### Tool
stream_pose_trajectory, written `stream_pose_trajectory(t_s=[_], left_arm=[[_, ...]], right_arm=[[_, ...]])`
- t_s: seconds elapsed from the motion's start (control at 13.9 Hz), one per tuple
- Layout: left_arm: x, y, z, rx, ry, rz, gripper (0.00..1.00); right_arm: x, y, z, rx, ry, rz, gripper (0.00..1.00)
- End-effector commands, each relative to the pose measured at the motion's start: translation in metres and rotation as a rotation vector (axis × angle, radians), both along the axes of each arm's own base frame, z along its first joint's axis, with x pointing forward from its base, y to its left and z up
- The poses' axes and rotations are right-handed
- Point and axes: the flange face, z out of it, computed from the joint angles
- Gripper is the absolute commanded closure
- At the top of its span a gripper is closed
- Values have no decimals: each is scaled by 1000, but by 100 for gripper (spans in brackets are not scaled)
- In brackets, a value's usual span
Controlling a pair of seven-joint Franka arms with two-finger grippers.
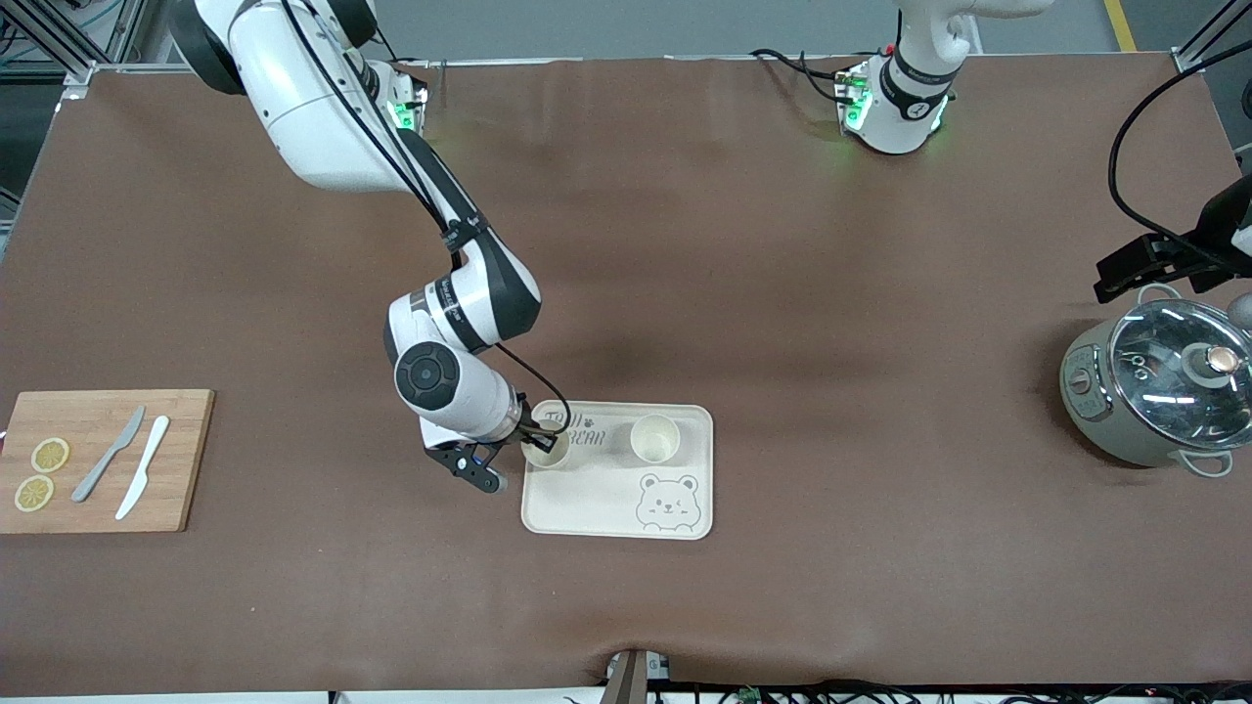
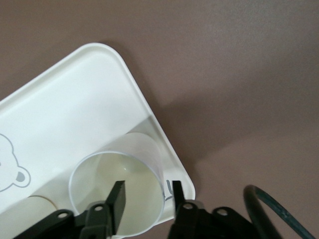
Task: Place white IKEA cup upright on tray with both arms
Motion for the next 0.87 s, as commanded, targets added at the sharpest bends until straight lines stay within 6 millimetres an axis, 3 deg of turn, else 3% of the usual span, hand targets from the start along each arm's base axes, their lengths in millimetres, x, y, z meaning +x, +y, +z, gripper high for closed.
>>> stream_pose_trajectory(t_s=[0.0, 0.22, 0.29, 0.43, 0.58, 0.79], left_arm=[[-7, 2, 6, 6, -4, 4, 0], [-3, 2, 6, 1, -19, 3, 0], [-2, 0, 6, 0, -28, -1, 0], [-2, 1, 6, -1, -31, 0, 0], [-5, 4, 11, -3, -35, -6, 0], [-11, 7, 17, -2, -28, 6, 0]], right_arm=[[7, -9, 27, 0, -4, -8, 0], [22, -34, 75, -5, 35, -34, 0], [29, -55, 88, -7, 46, -55, 0], [38, -99, 141, 22, 3, -76, 0], [23, -118, 174, -3, 55, 12, 0], [13, -190, 231, 1, 80, 27, 0]])
